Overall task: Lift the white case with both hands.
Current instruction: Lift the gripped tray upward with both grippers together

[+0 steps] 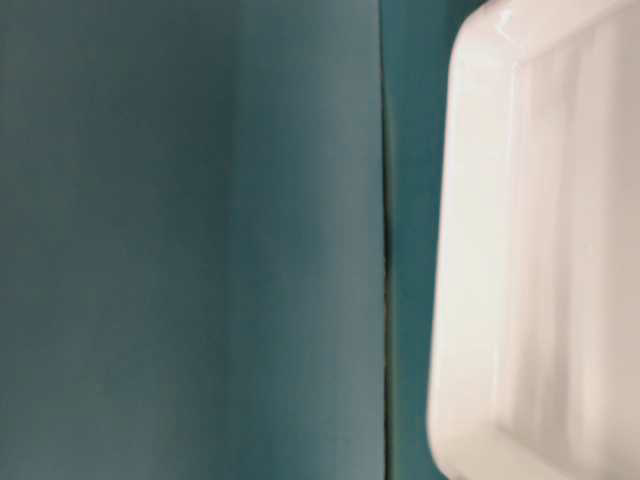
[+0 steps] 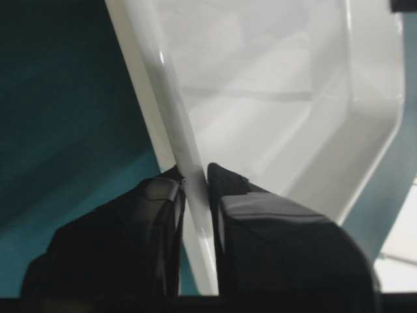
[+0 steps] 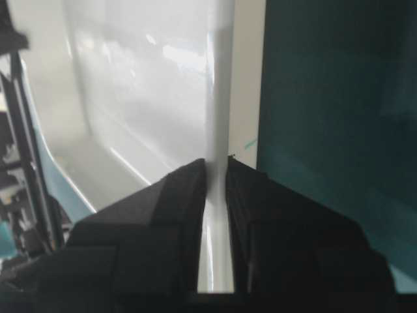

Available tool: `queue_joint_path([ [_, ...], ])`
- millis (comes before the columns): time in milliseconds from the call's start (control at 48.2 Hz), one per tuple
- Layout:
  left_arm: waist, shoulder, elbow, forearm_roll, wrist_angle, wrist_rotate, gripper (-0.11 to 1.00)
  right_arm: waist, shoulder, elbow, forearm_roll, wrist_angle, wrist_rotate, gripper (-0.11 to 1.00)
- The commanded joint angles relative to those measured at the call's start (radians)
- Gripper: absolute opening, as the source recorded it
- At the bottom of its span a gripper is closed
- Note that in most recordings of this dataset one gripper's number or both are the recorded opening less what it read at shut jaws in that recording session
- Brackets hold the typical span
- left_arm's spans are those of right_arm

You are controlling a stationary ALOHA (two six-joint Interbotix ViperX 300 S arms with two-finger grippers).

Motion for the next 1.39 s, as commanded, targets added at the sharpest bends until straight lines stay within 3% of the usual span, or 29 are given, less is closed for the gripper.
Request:
queue_joint_path([
  [0,-0.005,-0.026,-0.051,0.003,0.012,0.003,0.09,0.009,-0.026,-0.026,0.000,0.018,0.002,0.11],
  [332,-0.008,-0.126,-0.057,0.003,0.109,-0.061,0.09,-0.002,-0.186,-0.058,0.000,0.279,-0.006,0.11],
  [768,-0.054,-0.170,-0.115,0.003,0.187,-0.115,0.08,-0.037,-0.337,-0.072,-0.003,0.399,-0.009,0.11],
  [997,-0.058,-0.225,-0.135,0.003,0.219,-0.144,0.08,-0.055,-0.442,-0.107,-0.006,0.563,-0.029,0.11],
  [1370,-0.043,-0.394,-0.146,0.003,0.396,-0.161,0.08,-0.081,-0.594,-0.153,-0.008,0.746,-0.043,0.11],
])
